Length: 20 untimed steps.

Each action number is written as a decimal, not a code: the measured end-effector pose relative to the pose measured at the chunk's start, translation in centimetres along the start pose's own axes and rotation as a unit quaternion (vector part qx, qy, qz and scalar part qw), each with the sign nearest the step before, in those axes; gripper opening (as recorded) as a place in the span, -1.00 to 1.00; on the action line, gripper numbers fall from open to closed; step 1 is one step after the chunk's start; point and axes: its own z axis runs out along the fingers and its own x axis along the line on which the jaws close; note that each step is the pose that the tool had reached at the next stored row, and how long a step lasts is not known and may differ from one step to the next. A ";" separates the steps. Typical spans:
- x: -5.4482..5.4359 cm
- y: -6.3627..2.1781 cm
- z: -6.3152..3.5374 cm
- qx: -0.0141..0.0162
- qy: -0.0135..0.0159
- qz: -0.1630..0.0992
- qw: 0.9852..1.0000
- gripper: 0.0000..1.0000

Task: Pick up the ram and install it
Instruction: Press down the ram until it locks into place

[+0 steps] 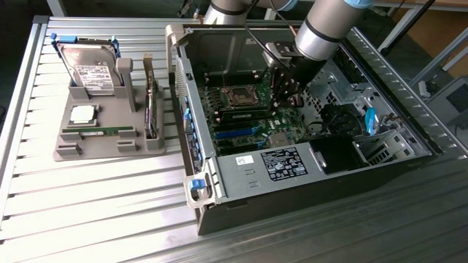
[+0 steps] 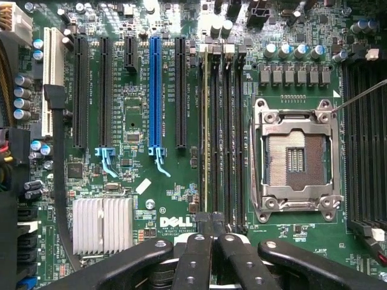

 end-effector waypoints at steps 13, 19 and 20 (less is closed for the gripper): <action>0.0 0.78 -0.56 0.002 0.000 0.000 1.000 -0.82; 0.0 4.67 -0.18 0.006 0.000 0.000 1.000 -0.82; 0.0 5.31 -0.11 0.006 0.000 0.000 1.000 -0.82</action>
